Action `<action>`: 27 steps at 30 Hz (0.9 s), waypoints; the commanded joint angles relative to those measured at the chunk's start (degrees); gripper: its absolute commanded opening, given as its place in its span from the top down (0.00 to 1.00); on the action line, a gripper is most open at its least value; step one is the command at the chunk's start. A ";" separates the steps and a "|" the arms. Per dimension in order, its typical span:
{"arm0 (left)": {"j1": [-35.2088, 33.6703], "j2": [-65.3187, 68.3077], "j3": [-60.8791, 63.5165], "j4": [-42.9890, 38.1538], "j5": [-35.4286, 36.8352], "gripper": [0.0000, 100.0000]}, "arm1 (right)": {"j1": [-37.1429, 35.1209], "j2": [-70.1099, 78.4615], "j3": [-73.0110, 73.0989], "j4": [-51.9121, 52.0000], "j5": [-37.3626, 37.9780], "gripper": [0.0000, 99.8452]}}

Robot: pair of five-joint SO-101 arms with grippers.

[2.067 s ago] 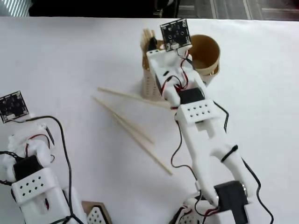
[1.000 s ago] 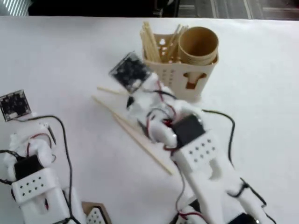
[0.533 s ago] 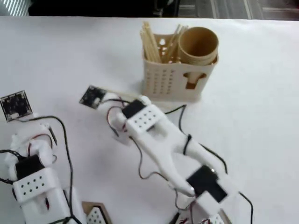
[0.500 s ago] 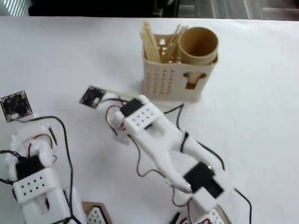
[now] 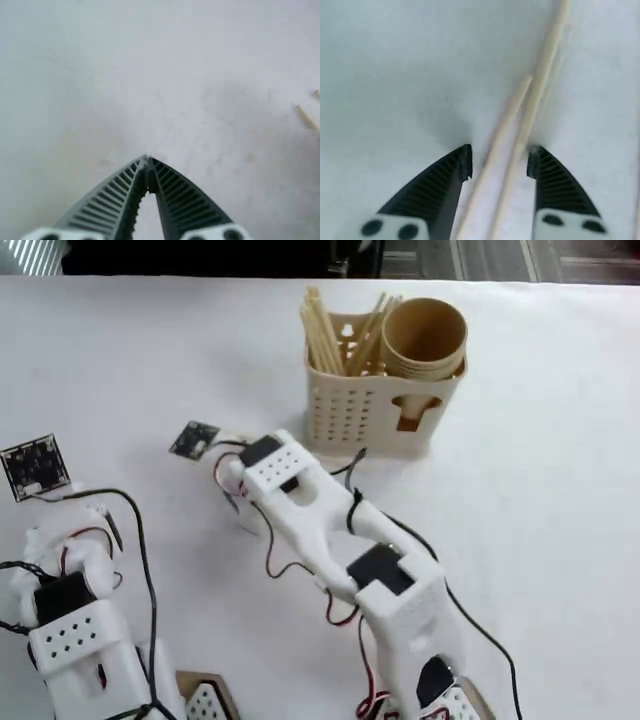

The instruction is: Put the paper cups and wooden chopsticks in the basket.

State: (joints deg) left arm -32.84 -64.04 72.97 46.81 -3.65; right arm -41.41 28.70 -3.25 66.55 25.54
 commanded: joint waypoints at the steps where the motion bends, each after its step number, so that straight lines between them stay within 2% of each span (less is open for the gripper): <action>1: 0.40 -1.01 -0.44 -1.05 0.26 0.98 | 0.84 2.77 -4.04 0.92 0.70 0.89; 4: 0.40 -1.01 -0.44 -1.05 0.26 0.98 | 0.31 6.81 -7.12 1.63 0.79 0.99; 10: -1.10 -1.01 -0.53 -1.05 0.26 0.98 | 0.13 7.43 -10.55 5.76 0.88 0.98; 27: -1.36 -1.01 -0.53 -1.05 0.26 0.98 | 2.15 -21.67 -10.11 14.64 2.46 0.98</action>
State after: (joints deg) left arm -33.80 -64.04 72.97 46.81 -3.65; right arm -40.44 13.41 -12.48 80.44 27.65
